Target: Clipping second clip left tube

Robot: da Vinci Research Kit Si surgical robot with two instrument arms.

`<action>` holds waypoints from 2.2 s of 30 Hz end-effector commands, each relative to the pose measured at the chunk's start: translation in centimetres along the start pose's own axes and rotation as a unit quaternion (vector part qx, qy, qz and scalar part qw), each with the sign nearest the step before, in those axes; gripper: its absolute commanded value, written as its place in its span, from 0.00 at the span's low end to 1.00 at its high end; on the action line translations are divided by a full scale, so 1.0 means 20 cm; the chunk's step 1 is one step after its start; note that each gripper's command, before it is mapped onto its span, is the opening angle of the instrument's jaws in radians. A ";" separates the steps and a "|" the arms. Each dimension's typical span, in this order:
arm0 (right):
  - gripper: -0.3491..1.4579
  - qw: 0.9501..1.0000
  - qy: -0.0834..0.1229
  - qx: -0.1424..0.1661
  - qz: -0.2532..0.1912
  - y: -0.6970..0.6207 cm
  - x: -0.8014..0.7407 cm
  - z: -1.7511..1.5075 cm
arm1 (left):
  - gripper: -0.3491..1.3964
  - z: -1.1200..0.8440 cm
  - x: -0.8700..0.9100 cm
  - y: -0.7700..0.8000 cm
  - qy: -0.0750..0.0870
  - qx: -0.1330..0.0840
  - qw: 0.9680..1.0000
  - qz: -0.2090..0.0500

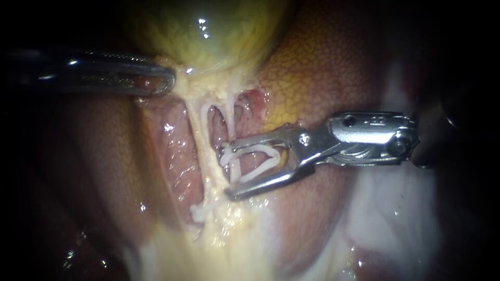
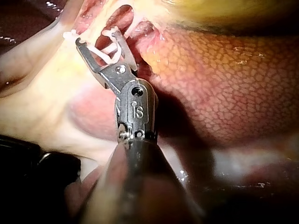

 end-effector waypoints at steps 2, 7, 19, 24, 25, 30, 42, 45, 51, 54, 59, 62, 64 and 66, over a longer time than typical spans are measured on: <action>0.44 1.000 0.008 0.006 0.006 0.000 0.001 0.002 | 0.00 0.000 0.000 0.000 0.000 0.000 1.000 0.000; 0.45 1.000 0.017 0.020 0.013 -0.001 0.002 0.007 | 0.00 0.001 0.000 0.000 0.000 0.000 1.000 0.000; 0.44 0.995 0.052 0.090 0.003 -0.012 0.004 0.017 | 0.00 0.001 0.001 0.001 0.000 -0.001 1.000 0.000; 0.43 0.992 0.057 0.116 0.000 -0.019 0.006 0.020 | 0.00 0.001 0.001 0.001 0.000 0.000 1.000 0.000; 0.42 0.991 0.056 0.120 -0.001 -0.020 0.006 0.020 | 0.00 0.001 0.001 0.001 0.000 0.000 1.000 0.000; 0.40 0.990 0.052 0.135 -0.003 -0.025 0.007 0.022 | 0.00 0.001 0.001 0.001 0.000 0.000 1.000 0.000; 0.14 0.990 0.057 0.127 0.012 -0.024 0.016 0.017 | 0.00 0.001 0.001 0.001 0.000 0.000 1.000 0.001; 0.06 0.990 0.057 0.127 0.012 -0.024 0.016 0.017 | 0.00 0.001 0.001 0.001 0.000 0.000 1.000 0.001; 0.00 0.990 0.056 0.123 0.032 -0.025 0.016 0.017 | 0.00 0.001 0.001 0.001 0.000 0.000 1.000 0.001; 0.00 0.990 0.056 0.124 0.032 -0.025 0.015 0.017 | 0.00 0.001 0.001 0.001 0.000 0.000 1.000 0.001; 0.00 0.990 0.056 0.124 0.032 -0.025 0.015 0.017 | 0.00 0.001 0.001 0.001 0.000 0.000 1.000 0.001; 0.00 0.990 0.056 0.124 0.032 -0.025 0.015 0.017 | 0.00 0.001 0.001 0.001 0.000 0.000 1.000 0.000; 0.00 0.990 0.056 0.124 0.032 -0.025 0.015 0.017 | 0.00 0.001 0.001 0.001 0.000 0.000 1.000 0.000; 0.00 0.990 0.056 0.124 0.032 -0.025 0.015 0.017 | 0.00 0.001 0.001 0.001 0.000 0.000 1.000 0.000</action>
